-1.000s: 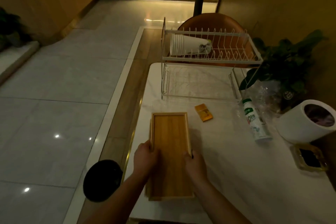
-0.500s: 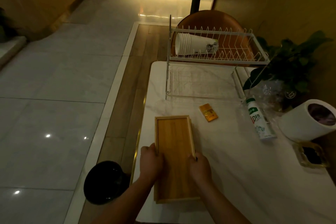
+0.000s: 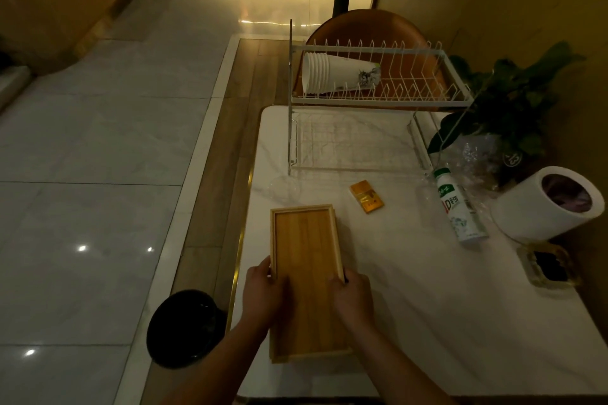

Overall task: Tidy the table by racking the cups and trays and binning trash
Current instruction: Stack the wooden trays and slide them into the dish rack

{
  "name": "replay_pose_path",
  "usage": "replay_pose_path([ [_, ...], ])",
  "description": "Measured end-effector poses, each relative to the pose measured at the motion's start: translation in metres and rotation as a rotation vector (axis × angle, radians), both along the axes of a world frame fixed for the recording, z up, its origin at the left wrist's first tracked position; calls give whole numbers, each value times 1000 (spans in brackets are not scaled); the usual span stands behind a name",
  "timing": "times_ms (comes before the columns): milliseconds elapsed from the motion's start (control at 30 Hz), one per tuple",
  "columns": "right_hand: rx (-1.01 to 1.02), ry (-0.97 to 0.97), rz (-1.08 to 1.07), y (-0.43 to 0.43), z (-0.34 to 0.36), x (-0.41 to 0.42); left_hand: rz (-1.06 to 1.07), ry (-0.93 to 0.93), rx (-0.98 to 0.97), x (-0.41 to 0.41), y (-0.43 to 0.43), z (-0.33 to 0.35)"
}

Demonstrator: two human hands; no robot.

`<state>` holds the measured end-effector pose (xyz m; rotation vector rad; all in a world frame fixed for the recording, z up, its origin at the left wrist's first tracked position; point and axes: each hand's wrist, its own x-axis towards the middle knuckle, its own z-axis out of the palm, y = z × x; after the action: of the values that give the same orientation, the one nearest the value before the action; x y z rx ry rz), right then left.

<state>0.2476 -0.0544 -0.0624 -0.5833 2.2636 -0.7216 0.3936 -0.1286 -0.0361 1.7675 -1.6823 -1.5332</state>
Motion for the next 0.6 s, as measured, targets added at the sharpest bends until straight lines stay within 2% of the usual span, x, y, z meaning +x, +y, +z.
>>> replay_pose_path([
  [233, -32, 14, 27, 2, 2, -5, 90, 82, 148, 8, 4, 2],
  [333, 21, 9, 61, 5, 1, -3, 120, 109, 184, 12, 3, -2],
  [600, 21, -31, 103, 2, -4, -5, 84, 123, 119, 8, -1, 3],
])
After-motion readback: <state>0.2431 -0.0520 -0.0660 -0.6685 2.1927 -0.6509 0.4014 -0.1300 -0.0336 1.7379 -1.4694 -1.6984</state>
